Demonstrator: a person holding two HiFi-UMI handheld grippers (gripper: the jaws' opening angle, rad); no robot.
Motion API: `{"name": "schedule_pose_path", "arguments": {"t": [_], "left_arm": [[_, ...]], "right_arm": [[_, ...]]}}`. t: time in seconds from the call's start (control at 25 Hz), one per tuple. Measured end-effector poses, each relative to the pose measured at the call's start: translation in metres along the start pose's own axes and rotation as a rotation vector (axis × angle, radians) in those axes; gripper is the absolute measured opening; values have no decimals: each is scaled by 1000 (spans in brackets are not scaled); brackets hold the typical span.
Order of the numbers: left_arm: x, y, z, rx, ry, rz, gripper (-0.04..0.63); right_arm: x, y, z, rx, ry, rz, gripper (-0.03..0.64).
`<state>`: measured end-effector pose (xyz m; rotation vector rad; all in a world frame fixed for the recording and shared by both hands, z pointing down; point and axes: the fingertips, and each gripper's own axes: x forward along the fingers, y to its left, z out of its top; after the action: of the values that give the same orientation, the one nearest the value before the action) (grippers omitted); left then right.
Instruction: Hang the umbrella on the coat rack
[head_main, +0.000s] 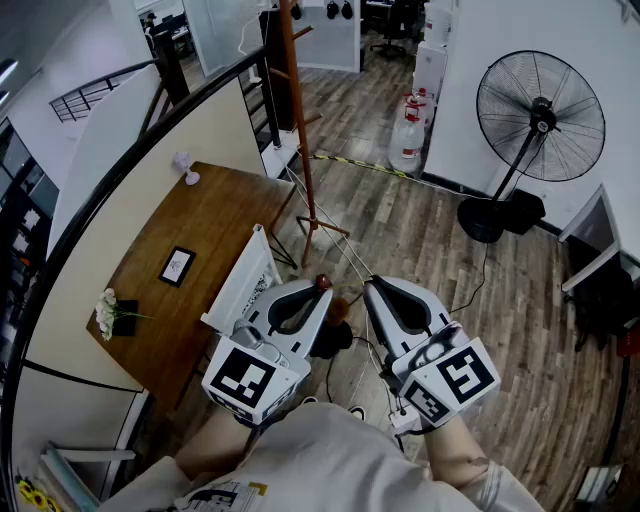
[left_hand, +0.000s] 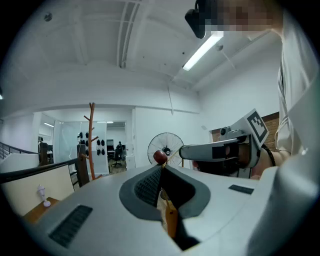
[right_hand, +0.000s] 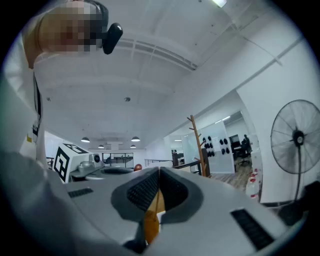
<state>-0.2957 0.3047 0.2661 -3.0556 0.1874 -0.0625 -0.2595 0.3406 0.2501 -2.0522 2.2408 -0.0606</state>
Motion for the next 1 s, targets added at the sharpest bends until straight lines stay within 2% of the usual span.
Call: {"name": "schedule_pose_path", "arguments": {"t": [0.2,0.44,0.68,1.0], "left_arm": [[8,-14,-3,-2,7,9,0],[24,-43,-14,-55,-3,-24,0],[41,-61,-22,-61,15,-38,0],[68,-50,-28,-65,19,-68,0]], "right_arm": [[-14,-9,-3,48,-8,21,11],[-37,-29,-14,85,-13,8,11],[-54,-46,-20,82,3,-3,11],[-44,-72,-25,61,20,-17,11]]}}
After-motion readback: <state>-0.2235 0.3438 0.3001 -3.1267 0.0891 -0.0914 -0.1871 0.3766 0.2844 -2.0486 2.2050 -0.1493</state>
